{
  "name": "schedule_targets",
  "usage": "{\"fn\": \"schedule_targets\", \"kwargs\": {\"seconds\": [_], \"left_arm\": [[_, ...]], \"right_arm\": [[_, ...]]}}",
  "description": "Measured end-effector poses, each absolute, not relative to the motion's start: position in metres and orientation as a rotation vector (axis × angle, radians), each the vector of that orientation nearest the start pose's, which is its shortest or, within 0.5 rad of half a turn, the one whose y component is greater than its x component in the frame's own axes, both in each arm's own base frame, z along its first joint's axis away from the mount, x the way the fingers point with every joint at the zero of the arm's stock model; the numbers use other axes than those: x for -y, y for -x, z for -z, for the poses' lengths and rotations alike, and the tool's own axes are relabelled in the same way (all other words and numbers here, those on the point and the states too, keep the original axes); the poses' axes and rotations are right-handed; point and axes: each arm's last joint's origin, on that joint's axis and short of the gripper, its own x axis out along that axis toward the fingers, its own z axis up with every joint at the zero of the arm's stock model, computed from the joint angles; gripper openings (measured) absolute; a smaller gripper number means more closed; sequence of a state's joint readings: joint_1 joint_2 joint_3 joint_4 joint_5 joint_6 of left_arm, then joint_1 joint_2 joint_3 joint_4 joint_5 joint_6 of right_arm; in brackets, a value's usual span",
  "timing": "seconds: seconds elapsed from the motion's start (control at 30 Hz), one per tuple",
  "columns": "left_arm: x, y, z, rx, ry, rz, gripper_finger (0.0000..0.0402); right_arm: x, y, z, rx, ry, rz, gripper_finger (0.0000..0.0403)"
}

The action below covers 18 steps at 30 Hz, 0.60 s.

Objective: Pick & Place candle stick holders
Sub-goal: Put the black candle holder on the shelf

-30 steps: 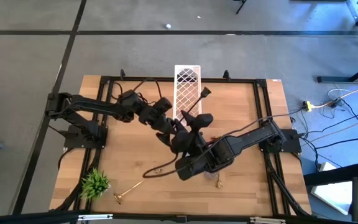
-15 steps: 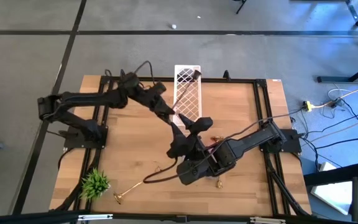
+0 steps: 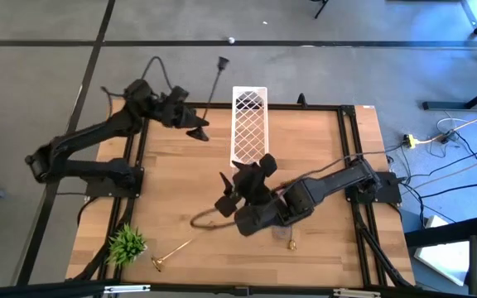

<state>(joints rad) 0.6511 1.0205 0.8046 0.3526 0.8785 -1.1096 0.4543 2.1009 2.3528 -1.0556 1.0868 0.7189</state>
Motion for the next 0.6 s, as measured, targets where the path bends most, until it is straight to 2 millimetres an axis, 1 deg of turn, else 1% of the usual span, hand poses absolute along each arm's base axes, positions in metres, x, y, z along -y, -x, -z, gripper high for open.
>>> {"fn": "schedule_targets", "kwargs": {"seconds": [0.1, 0.27, 0.33, 0.4, 0.43, 0.5, 0.57, 0.6], "left_arm": [[-0.104, -0.175, -0.351, -0.005, 0.919, 0.145, 0.0009], [-0.086, -0.153, -0.355, 0.041, 0.802, -0.065, 0.0008], [-0.080, -0.147, -0.356, 0.053, 0.776, -0.120, 0.0008], [-0.074, -0.143, -0.359, 0.075, 0.751, -0.150, 0.0008], [-0.071, -0.141, -0.360, 0.085, 0.742, -0.157, 0.0008], [-0.066, -0.137, -0.362, 0.101, 0.730, -0.172, 0.0008], [-0.063, -0.135, -0.363, 0.113, 0.727, -0.197, 0.0008], [-0.063, -0.135, -0.362, 0.109, 0.723, -0.212, 0.0008]], "right_arm": [[-0.153, -0.395, -0.397, -0.352, -0.233, 0.759, 0.0211], [-0.125, -0.384, -0.421, -0.326, -0.394, 0.754, 0.0211], [-0.114, -0.381, -0.431, -0.339, -0.411, 0.715, 0.0211], [-0.107, -0.380, -0.437, -0.399, -0.366, 0.630, 0.0211], [-0.106, -0.379, -0.439, -0.441, -0.341, 0.559, 0.0210], [-0.112, -0.379, -0.438, -0.536, -0.284, 0.389, 0.0210], [-0.123, -0.377, -0.437, -0.603, -0.230, 0.224, 0.0210], [-0.128, -0.376, -0.436, -0.618, -0.208, 0.179, 0.0210]]}}
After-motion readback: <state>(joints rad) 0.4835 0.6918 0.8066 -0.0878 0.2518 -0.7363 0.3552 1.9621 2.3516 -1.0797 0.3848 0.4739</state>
